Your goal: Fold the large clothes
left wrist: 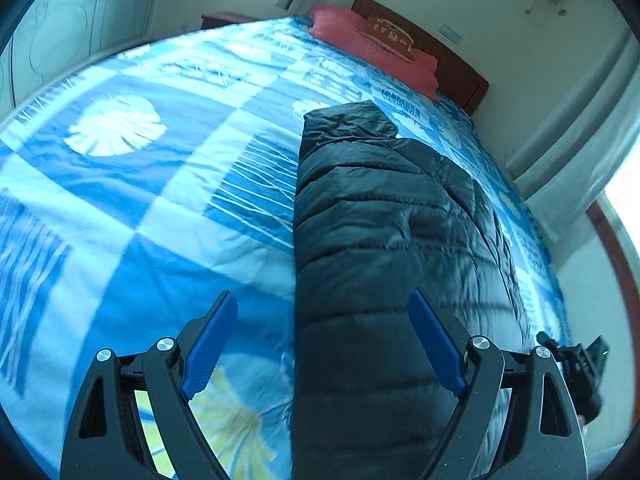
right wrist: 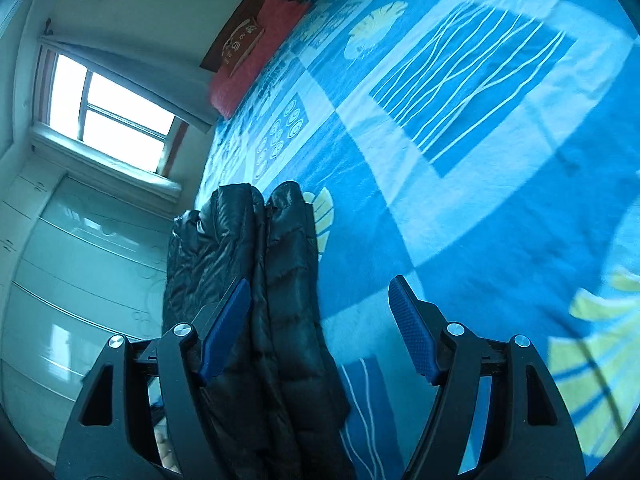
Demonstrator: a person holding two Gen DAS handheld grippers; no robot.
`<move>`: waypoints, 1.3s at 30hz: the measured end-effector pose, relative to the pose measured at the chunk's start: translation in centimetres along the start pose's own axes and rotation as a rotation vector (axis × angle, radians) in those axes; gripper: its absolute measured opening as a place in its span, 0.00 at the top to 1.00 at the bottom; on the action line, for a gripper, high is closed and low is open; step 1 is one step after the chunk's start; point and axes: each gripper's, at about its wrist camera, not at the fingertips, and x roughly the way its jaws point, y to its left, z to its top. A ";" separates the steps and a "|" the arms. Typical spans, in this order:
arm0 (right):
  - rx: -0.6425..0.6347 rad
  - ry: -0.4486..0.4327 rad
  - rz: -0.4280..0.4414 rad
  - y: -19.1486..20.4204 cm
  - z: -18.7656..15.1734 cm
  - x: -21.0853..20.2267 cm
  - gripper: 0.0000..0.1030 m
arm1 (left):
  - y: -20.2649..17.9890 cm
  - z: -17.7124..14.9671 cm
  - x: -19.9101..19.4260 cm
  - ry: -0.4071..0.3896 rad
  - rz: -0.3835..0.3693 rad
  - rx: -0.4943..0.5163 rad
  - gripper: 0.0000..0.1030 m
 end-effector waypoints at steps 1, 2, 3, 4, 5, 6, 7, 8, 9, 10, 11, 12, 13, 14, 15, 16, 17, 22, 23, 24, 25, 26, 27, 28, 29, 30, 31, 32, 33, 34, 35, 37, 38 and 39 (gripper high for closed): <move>-0.022 -0.008 -0.030 0.4 -0.4 -0.6 0.30 | -0.3 -0.3 -0.6 -0.008 0.012 0.012 0.17; -0.053 -0.018 -0.068 0.9 -0.9 -1.4 0.30 | -0.6 -0.7 -1.2 -0.018 0.026 0.028 0.17; -0.085 -0.029 -0.104 1.4 -1.5 -2.1 0.30 | -0.9 -1.0 -1.6 -0.024 0.034 0.038 0.17; -0.112 -0.040 -0.135 1.8 -1.9 -2.7 0.30 | -1.2 -1.5 -2.3 -0.032 0.045 0.052 0.16; -0.147 -0.054 -0.170 2.3 -2.5 -3.5 0.30 | -1.6 -2.0 -2.9 -0.040 0.057 0.069 0.17; -0.173 -0.065 -0.196 2.7 -3.0 -3.9 0.30 | -1.9 -2.6 -3.5 -0.045 0.066 0.080 0.17; -0.197 -0.075 -0.221 3.1 -3.5 -4.4 0.29 | -2.2 -3.0 -3.8 -0.050 0.073 0.089 0.17; -0.220 -0.084 -0.246 3.6 -4.0 -4.8 0.29 | -2.5 -3.5 -4.3 -0.055 0.079 0.099 0.17; -0.248 -0.091 -0.269 4.1 -4.7 -5.3 0.29 | -2.7 -3.8 -4.6 -0.058 0.084 0.106 0.17; -0.275 -0.096 -0.291 4.6 -5.4 -5.8 0.25 | -3.2 -4.5 -5.1 -0.064 0.094 0.121 0.17; -0.291 -0.100 -0.304 5.0 -5.9 -6.1 0.23 | -3.5 -4.9 -5.5 -0.068 0.101 0.131 0.16; -0.318 -0.106 -0.324 5.6 -6.6 -6.5 0.23 | -3.8 -5.2 -5.7 -0.071 0.106 0.139 0.16; -0.343 -0.109 -0.336 6.1 -7.3 -6.9 0.23 | -4.3 -5.7 -6.2 -0.076 0.116 0.153 0.16; -0.361 -0.110 -0.343 6.6 -7.8 -7.1 0.23 | -4.7 -6.2 -6.7 -0.081 0.127 0.166 0.17; -0.388 -0.114 -0.358 7.2 -8.5 -7.4 0.23 | -5.1 -6.6 -7.0 -0.084 0.138 0.176 0.16; -0.410 -0.122 -0.370 7.9 -8.9 -7.7 0.23 | -5.5 -7.0 -7.4 -0.090 0.149 0.188 0.16; -0.429 -0.131 -0.376 8.4 -9.5 -8.1 0.23 | -6.0 -7.5 -7.9 -0.099 0.156 0.199 0.16; -0.508 -0.158 -0.376 11.3 -11.8 -9.1 0.21 | -7.5 -9.3 -10.0 -0.142 0.183 0.237 0.16; -0.522 -0.162 -0.375 11.7 -12.3 -9.4 0.21 | -7.7 -9.5 -10.4 -0.149 0.188 0.244 0.16; -0.537 -0.167 -0.370 12.3 -12.9 -9.7 0.21 | -8.0 -9.8 -10.8 -0.155 0.196 0.253 0.16; -0.546 -0.168 -0.366 12.7 -13.3 -9.9 0.21 | -8.2 -10.1 -11.1 -0.158 0.201 0.261 0.16; -0.554 -0.166 -0.361 13.0 -13.6 -10.0 0.21 | -8.3 -10.2 -11.3 -0.159 0.204 0.269 0.16; -0.565 -0.163 -0.353 13.5 -14.2 -10.2 0.20 | -8.5 -10.4 -11.5 -0.159 0.207 0.276 0.16; -0.572 -0.163 -0.349 13.8 -14.5 -10.3 0.20 | -8.7 -10.6 -11.8 -0.160 0.209 0.284 0.16; -0.581 -0.163 -0.346 14.1 -14.9 -10.4 0.20 | -8.8 -10.8 -12.0 -0.163 0.209 0.287 0.16; -0.598 -0.166 -0.345 14.5 -15.3 -10.7 0.20 | -8.9 -10.9 -12.2 -0.166 0.206 0.287 0.16; -0.608 -0.170 -0.345 14.8 -15.6 -10.8 0.20 | -9.0 -11.0 -12.4 -0.168 0.198 0.286 0.16; -0.614 -0.173 -0.345 15.0 -15.8 -11.0 0.20 | -9.1 -11.1 -12.7 -0.169 0.193 0.286 0.16; -0.621 -0.177 -0.343 15.2 -16.1 -11.2 0.20 | -9.1 -11.2 -12.8 -0.170 0.191 0.286 0.16; -0.625 -0.180 -0.343 15.3 -16.3 -11.4 0.20 | -9.2 -11.3 -13.0 -0.169 0.190 0.287 0.16; -0.628 -0.182 -0.343 15.4 -16.5 -11.5 0.20 | -9.2 -11.4 -13.1 -0.169 0.190 0.288 0.16; -0.635 -0.184 -0.343 15.7 -16.9 -11.8 0.20 | -9.3 -11.7 -13.3 -0.172 0.191 0.288 0.16; -0.637 -0.184 -0.344 15.8 -17.0 -11.9 0.20 | -9.3 -11.8 -13.4 -0.172 0.188 0.286 0.16; -0.641 -0.185 -0.343 15.9 -17.2 -11.9 0.20 | -9.3 -11.8 -13.4 -0.171 0.186 0.285 0.16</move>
